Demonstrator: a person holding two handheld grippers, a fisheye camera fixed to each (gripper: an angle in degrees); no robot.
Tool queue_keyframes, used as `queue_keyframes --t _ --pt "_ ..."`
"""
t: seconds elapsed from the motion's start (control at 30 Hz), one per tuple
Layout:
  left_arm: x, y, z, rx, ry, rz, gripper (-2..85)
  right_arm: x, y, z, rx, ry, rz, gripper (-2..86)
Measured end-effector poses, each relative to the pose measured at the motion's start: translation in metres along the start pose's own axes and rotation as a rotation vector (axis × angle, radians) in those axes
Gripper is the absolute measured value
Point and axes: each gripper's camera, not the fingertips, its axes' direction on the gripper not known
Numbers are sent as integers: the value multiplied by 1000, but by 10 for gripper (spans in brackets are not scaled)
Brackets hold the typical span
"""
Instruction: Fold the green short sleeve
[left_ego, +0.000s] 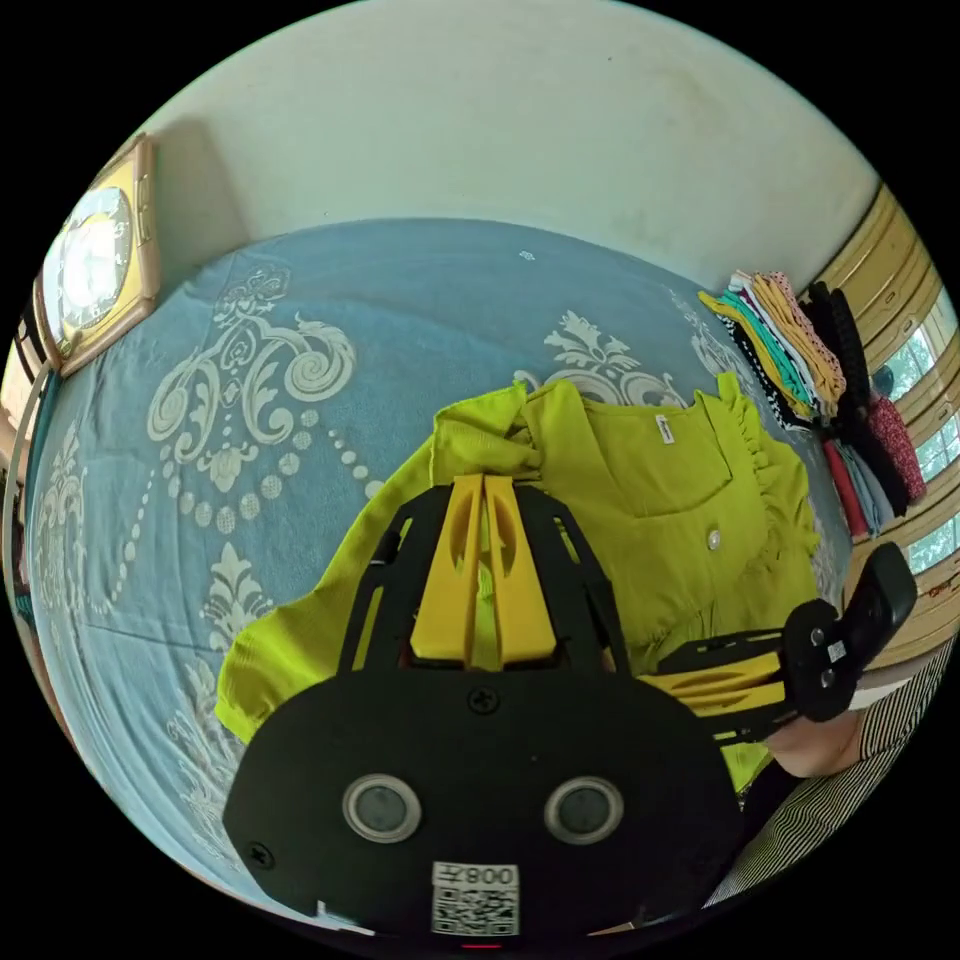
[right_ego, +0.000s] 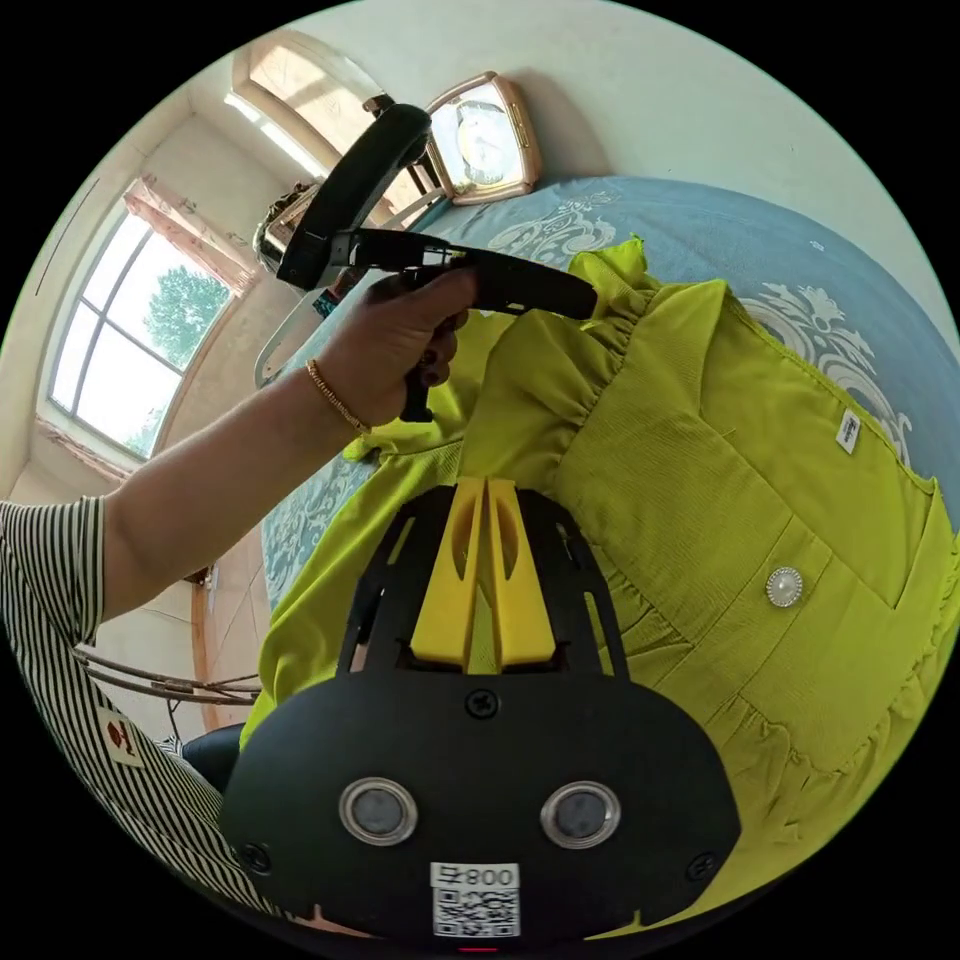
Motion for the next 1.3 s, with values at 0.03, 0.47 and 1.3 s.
queue_keyframes --t 0.03,0.47,1.3 --pt "1 -1 -4 15 -6 -10 3 2 8 0 5 -7 -3 2" --pt "54 -93 -25 40 -93 -7 2 245 201 -128 158 325 378 0" --pt "194 -148 -159 118 180 -70 4 243 556 -80 164 156 411 5"
